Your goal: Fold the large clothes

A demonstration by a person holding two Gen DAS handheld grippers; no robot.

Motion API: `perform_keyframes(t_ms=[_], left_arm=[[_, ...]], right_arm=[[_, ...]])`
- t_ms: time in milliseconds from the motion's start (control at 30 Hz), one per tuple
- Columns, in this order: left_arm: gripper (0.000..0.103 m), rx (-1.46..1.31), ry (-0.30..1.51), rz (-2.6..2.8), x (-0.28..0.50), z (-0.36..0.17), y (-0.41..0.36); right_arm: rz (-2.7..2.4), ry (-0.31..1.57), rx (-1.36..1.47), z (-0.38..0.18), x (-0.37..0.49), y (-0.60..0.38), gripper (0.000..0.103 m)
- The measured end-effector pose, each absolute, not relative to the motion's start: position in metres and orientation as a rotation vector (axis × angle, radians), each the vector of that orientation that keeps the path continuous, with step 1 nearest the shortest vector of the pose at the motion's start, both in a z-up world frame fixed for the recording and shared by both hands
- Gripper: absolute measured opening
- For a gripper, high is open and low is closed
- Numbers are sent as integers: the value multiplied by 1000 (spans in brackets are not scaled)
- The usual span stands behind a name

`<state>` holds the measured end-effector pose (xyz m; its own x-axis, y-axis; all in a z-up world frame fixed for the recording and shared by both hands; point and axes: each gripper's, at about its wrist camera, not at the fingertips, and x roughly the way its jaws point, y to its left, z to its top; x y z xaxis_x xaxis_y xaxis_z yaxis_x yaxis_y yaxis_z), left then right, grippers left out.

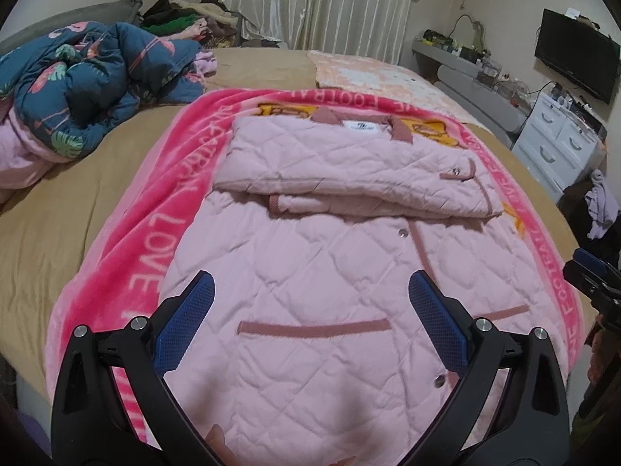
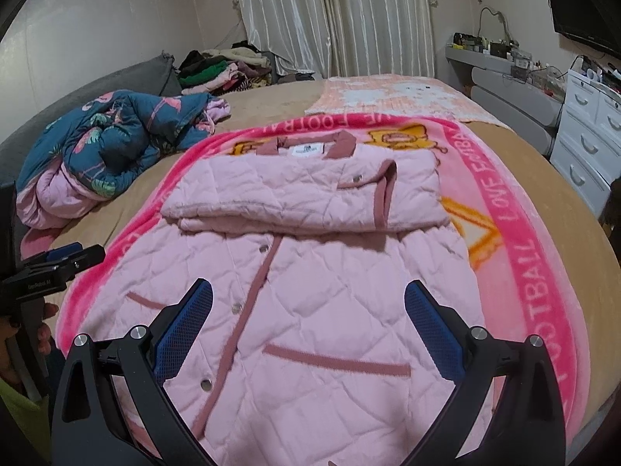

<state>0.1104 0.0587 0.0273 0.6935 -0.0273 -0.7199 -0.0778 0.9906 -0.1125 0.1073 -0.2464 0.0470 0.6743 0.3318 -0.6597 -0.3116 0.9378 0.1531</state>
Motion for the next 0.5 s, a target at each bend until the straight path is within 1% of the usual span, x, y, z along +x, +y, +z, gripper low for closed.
perform_keyframes(t_ms=[500], left_arm=[[94,-139,838,94,79,-14,81]], right_arm=[[304,832,31,-1,83,-280,99]])
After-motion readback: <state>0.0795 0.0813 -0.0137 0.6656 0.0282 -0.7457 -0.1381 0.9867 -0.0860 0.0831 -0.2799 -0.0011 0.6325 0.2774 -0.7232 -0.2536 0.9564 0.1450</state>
